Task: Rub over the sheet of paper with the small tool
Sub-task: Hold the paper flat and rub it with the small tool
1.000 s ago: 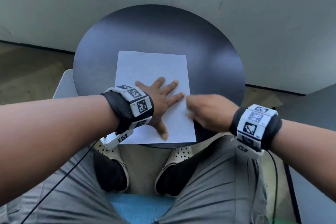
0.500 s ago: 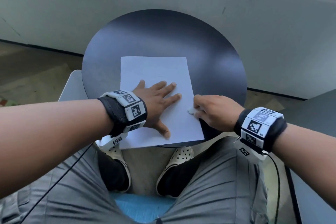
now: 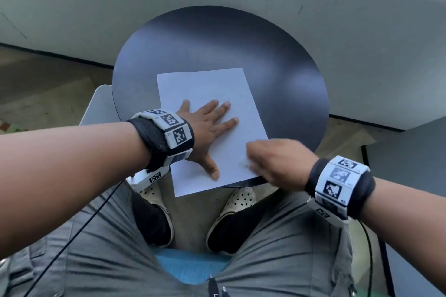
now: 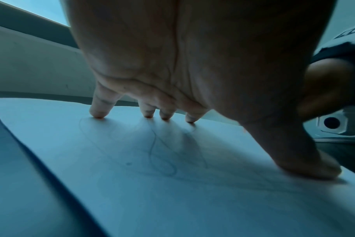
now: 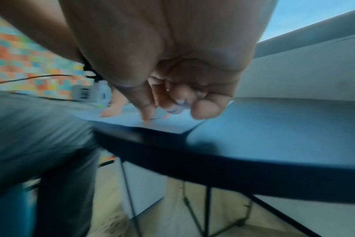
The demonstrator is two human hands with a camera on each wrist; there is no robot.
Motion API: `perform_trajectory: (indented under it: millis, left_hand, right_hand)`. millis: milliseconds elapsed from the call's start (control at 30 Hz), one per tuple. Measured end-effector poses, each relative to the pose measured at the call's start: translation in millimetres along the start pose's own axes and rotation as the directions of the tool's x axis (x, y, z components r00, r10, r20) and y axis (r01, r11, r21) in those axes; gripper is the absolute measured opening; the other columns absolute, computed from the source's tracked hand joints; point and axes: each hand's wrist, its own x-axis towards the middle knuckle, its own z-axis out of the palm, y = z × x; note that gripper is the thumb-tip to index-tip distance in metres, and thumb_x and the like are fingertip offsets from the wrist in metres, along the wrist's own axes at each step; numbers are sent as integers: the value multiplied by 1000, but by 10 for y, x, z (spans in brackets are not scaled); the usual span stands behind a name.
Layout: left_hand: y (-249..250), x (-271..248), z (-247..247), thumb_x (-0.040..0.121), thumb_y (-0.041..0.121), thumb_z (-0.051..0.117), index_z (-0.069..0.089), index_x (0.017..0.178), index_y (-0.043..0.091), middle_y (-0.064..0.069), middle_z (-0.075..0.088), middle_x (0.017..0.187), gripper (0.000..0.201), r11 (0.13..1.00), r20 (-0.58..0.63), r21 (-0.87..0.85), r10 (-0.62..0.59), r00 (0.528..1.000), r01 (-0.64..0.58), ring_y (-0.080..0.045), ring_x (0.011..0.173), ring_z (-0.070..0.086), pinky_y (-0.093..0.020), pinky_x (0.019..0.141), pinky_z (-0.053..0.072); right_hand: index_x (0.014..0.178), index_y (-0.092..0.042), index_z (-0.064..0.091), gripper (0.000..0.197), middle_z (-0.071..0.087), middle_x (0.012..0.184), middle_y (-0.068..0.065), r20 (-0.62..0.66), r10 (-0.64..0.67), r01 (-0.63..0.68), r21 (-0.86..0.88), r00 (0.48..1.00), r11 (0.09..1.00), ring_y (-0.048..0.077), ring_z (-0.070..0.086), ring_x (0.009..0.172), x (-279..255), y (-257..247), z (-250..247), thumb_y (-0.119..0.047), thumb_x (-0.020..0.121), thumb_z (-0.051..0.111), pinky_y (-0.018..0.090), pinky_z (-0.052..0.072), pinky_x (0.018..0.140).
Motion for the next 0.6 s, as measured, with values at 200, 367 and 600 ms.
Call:
perform_trajectory:
  millis: [200, 367, 600]
  left_hand:
    - [72, 33, -54, 44, 95, 58, -21, 147, 43, -2, -31, 158, 140, 1000, 28, -14, -27, 999, 28, -28, 148, -20, -71, 107, 17]
    - [99, 13, -48, 43, 96, 58, -22, 147, 42, -3, -33, 158, 142, 999, 25, -3, -38, 999, 38, -28, 148, -21, -72, 106, 17]
    - [144, 33, -77, 45, 94, 59, -23, 148, 39, -4, -34, 157, 143, 999, 44, 0, -52, 998, 53, -30, 147, -23, -74, 105, 17]
  right_hand:
    - [86, -22, 29, 25, 55, 83, 0, -87, 204, -197, 89, 975, 976, 34, 58, 80, -24, -214, 37, -43, 99, 36, 38, 42, 61]
    - [88, -22, 34, 27, 50, 80, -6, -20, 127, -125, 66, 992, 990, 30, 57, 81, -61, -217, 68, -47, 98, 37, 40, 47, 64]
    - [87, -22, 29, 25, 55, 81, -1, -81, 181, -176, 71, 980, 982, 32, 59, 81, -33, -386, 102, -42, 98, 39, 38, 41, 60]
